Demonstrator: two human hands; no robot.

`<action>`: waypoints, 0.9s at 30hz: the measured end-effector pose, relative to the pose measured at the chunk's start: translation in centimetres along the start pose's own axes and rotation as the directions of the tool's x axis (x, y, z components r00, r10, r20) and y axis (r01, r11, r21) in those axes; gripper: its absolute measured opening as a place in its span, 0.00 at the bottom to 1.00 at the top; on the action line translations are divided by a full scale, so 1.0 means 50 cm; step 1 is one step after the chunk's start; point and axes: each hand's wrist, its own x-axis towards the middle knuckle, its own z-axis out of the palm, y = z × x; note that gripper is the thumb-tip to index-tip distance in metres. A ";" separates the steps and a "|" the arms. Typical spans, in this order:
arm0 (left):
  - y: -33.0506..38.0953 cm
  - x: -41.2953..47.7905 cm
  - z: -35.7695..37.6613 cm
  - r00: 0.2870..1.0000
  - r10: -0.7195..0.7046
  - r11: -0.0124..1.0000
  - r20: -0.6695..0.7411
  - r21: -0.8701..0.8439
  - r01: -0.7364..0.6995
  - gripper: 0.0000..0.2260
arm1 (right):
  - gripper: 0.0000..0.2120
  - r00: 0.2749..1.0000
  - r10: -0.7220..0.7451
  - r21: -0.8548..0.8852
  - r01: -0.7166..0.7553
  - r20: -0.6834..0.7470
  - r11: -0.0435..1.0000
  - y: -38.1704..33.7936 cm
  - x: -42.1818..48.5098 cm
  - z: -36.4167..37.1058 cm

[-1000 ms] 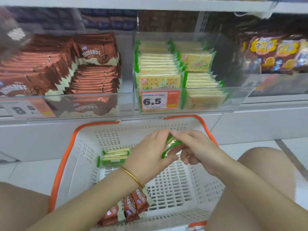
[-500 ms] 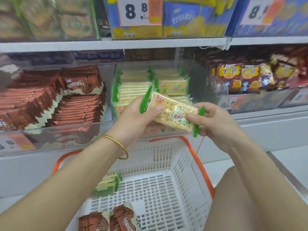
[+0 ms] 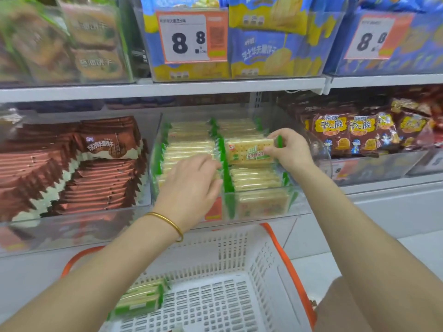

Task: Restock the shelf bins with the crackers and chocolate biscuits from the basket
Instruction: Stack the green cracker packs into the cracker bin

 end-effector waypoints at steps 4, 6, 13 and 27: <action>-0.010 -0.002 0.014 0.999 0.050 0.998 -0.013 0.045 -0.050 0.13 | 0.19 0.997 0.070 -0.074 -0.072 -0.041 0.995 0.013 0.032 0.029; -0.013 -0.002 0.017 0.999 0.046 0.998 0.000 0.048 -0.046 0.13 | 0.24 0.992 0.109 -0.107 -0.115 -0.062 0.988 0.007 0.041 0.036; -0.016 -0.044 0.000 0.987 0.128 0.992 -0.099 0.003 -0.128 0.13 | 0.32 0.990 0.128 -0.152 -0.135 -0.057 0.979 -0.001 0.019 0.027; -0.302 -0.354 0.040 0.722 -0.227 0.935 0.654 0.355 -0.027 0.13 | 0.12 0.554 -0.067 -0.320 0.570 0.830 0.757 0.029 -0.407 0.433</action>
